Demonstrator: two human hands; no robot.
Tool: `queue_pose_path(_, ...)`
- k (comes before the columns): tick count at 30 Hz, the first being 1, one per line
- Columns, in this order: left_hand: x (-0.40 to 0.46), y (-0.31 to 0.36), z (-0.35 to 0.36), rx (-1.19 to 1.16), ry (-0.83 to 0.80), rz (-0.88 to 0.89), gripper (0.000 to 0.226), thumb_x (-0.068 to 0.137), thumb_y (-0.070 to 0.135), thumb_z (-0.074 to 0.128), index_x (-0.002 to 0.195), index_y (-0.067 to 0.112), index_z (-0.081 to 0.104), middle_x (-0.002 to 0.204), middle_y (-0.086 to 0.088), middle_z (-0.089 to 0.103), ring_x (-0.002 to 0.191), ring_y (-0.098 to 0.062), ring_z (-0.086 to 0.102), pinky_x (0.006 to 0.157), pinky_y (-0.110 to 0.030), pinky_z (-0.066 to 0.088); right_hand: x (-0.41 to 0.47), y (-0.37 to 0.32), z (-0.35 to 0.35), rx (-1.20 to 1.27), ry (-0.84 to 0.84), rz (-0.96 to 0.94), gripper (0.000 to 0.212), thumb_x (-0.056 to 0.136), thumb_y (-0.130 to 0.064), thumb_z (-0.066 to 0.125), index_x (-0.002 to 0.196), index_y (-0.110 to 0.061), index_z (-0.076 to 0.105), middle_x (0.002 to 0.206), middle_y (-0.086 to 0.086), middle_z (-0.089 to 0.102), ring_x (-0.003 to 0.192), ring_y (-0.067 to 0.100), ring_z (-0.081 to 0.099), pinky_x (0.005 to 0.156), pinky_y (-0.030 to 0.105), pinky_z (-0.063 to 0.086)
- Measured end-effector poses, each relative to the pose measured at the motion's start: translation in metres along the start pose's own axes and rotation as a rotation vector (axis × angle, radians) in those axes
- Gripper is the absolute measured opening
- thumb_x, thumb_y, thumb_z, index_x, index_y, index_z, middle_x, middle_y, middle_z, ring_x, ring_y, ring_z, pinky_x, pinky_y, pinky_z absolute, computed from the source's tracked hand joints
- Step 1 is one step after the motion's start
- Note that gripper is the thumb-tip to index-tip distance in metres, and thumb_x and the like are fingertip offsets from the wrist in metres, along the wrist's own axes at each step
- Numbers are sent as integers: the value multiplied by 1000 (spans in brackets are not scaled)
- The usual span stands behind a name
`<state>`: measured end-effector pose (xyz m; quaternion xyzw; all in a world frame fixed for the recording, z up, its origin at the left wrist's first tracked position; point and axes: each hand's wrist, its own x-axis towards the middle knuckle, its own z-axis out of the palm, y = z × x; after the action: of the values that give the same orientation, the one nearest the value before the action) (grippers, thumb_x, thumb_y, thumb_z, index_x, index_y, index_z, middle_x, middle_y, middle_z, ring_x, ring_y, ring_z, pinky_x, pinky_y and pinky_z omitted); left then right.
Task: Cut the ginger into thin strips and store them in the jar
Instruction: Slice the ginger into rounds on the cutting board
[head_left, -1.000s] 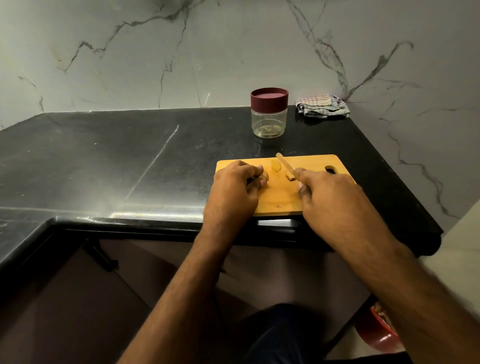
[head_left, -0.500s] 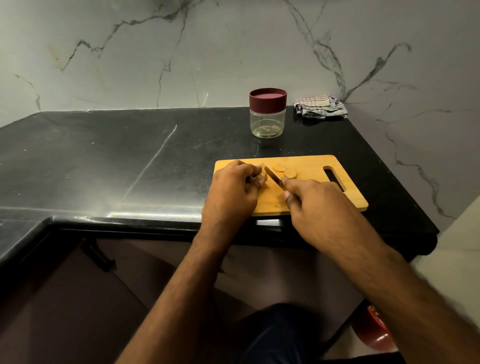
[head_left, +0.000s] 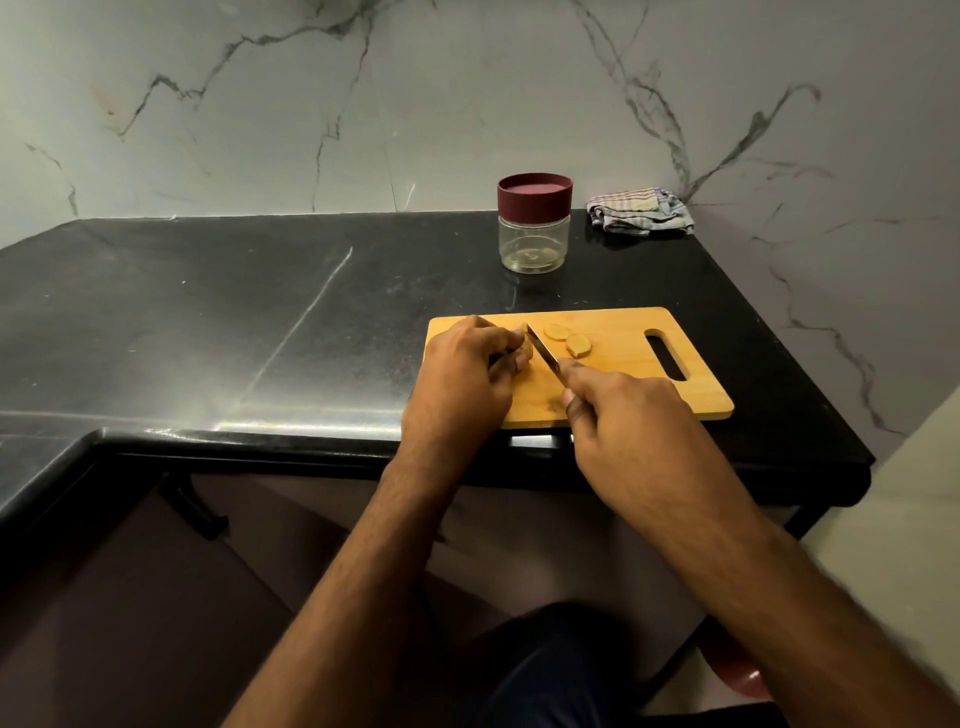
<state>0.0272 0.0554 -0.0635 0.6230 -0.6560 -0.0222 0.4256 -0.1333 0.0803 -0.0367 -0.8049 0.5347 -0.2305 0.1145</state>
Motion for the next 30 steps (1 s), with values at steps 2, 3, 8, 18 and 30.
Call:
queue_pose_path(2,0,0,0,3,-6,1,23,94,18,69,116,12,74,107,1,70,78,4,56,71,1,39,-2,0,1,10,7,-5,43,102,-30,40,145,-34,36,89,-6,56,78,8,52,53,15,34)
queue_pose_path(3,0,1,0,9,-8,1,23,94,18,69,116,12,74,108,2,70,79,1,56,71,0,40,-3,0,1,13,8,-5,44,101,-30,40,145,-34,36,88,-6,55,77,7,52,52,15,33)
queue_pose_path(8,0,1,0,25,-21,1,25,96,19,67,119,14,73,109,2,68,83,-1,54,69,-3,38,-3,0,-1,24,9,-3,45,102,-30,40,146,-34,34,91,-6,55,81,8,53,61,19,40)
queue_pose_path(18,2,-1,-2,19,-40,-20,24,95,19,68,118,16,74,108,2,67,82,-4,56,68,-2,39,-5,-2,0,6,-1,-24,49,101,-25,44,147,-33,30,88,-7,51,80,8,51,60,19,41)
queue_pose_path(30,1,-1,-2,-8,-14,0,19,92,14,71,110,13,76,104,3,69,82,-4,59,72,-2,41,-1,-2,0,-38,-36,7,47,101,-26,44,145,-35,33,93,-3,56,77,10,52,53,20,42)
